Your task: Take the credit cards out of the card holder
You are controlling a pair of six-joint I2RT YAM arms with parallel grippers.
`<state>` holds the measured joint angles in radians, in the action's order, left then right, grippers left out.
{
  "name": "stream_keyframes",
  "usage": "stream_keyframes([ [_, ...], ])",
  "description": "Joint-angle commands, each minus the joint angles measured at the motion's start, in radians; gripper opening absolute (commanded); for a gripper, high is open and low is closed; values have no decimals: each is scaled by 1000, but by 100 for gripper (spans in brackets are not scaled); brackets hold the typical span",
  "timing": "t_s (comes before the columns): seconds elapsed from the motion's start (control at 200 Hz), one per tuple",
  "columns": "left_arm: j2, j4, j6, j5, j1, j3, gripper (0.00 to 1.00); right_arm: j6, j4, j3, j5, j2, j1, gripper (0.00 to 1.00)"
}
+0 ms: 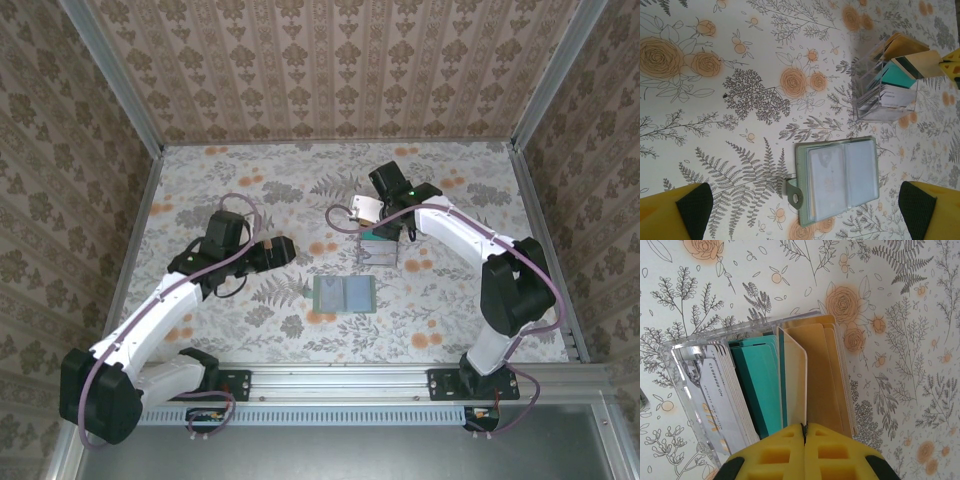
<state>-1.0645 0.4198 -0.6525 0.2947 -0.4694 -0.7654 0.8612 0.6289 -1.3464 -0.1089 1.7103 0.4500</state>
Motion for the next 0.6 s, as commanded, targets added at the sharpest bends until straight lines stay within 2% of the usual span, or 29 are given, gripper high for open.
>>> stream_keyframes([
  [0.0,21,-3,-15,11,7,12,99,6,26,-37,-7,-38,6,0],
  [0.205,13,-25,-16,32,36,13,99,54,25,0,-24,-71,6,0],
  [0.595,32,-10,-7,43,55,14,99,73,-27,30,-38,19,7,0],
])
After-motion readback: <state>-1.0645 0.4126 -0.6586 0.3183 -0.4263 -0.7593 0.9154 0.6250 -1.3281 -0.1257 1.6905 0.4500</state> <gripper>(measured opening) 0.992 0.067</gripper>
